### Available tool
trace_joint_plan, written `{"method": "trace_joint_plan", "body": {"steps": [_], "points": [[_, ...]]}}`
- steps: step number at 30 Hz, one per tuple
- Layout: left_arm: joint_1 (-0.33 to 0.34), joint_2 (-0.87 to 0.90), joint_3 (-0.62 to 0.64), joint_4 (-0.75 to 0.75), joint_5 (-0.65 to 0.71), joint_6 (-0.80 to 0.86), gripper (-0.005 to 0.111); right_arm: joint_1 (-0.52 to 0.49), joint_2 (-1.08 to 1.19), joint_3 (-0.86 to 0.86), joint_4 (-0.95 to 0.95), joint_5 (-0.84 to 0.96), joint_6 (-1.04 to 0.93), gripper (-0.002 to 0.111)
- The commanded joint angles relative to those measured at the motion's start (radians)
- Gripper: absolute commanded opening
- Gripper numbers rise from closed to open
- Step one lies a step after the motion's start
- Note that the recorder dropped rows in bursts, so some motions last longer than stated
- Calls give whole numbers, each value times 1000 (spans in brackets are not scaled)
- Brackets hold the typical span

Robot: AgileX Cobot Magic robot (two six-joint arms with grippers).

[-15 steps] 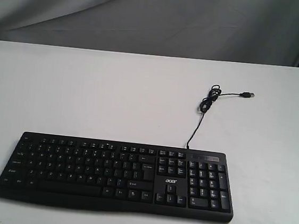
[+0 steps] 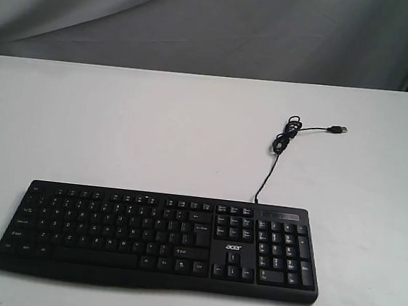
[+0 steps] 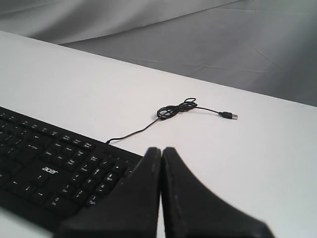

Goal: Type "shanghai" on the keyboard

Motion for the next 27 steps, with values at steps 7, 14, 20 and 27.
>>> {"method": "trace_joint_plan", "body": {"steps": [7,14,20,27], "points": [[-4,-3,4,1,-5,-3,0,-8,196,-219,28,177,-3,0],[-4,-3,4,1,-5,-3,0,42,640,-490,-51,134,-3,0],[-4,-3,4,1,-5,-3,0,326,1008,-640,-65,-2,-3,0],[-4,-3,4,1,-5,-3,0,527,1325,-808,24,-47,30,0]]}}
